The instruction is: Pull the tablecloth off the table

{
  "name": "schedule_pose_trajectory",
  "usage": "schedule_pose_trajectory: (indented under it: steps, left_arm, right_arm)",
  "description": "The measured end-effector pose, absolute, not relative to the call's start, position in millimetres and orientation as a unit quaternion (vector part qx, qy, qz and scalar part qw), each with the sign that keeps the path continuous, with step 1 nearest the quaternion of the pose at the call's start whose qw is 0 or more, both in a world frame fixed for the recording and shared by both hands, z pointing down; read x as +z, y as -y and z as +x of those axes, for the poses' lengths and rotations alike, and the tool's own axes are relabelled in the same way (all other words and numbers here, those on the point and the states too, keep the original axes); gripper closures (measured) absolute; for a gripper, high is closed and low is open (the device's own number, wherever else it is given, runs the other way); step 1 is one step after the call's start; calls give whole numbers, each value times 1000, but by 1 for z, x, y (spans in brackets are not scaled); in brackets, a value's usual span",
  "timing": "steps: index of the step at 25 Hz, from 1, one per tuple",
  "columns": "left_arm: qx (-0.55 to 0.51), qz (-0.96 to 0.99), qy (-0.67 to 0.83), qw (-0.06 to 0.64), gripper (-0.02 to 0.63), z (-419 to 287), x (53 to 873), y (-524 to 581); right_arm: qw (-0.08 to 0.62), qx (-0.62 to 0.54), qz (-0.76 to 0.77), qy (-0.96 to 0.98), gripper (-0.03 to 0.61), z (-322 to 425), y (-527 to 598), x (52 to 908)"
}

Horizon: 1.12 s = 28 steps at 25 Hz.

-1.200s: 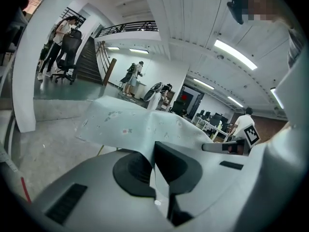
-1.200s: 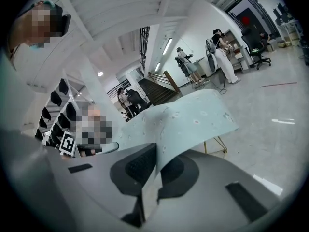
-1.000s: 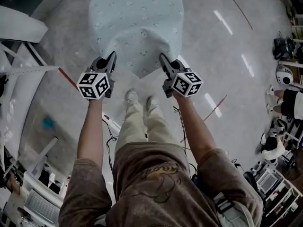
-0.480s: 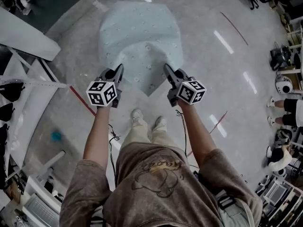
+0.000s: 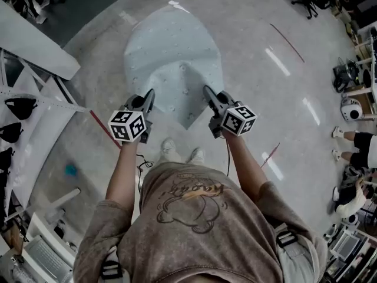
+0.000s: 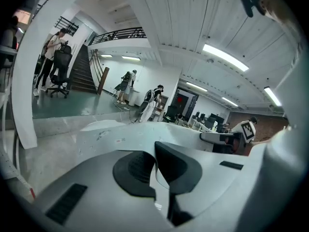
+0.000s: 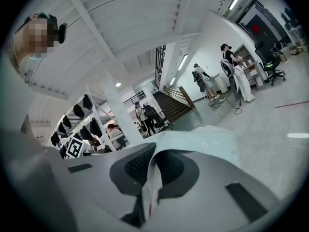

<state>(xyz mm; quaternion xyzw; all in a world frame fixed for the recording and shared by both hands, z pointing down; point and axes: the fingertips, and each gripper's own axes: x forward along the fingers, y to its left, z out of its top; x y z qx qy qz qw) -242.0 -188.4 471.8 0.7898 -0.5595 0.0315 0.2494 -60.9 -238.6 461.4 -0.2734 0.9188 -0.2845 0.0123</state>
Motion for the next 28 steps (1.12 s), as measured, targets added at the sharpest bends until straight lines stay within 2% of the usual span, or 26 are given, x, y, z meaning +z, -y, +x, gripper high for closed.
schedule_pose_trajectory:
  steps: [12,28]
  left_arm:
    - [29,804,560,197,594,-202,418,157]
    - [23,824,532,193,594,-166,415,144]
  right_arm:
    - [35,-237,-298,-924,568,-28,206,415]
    - [50,-229,-329,-915,568,4,192,407]
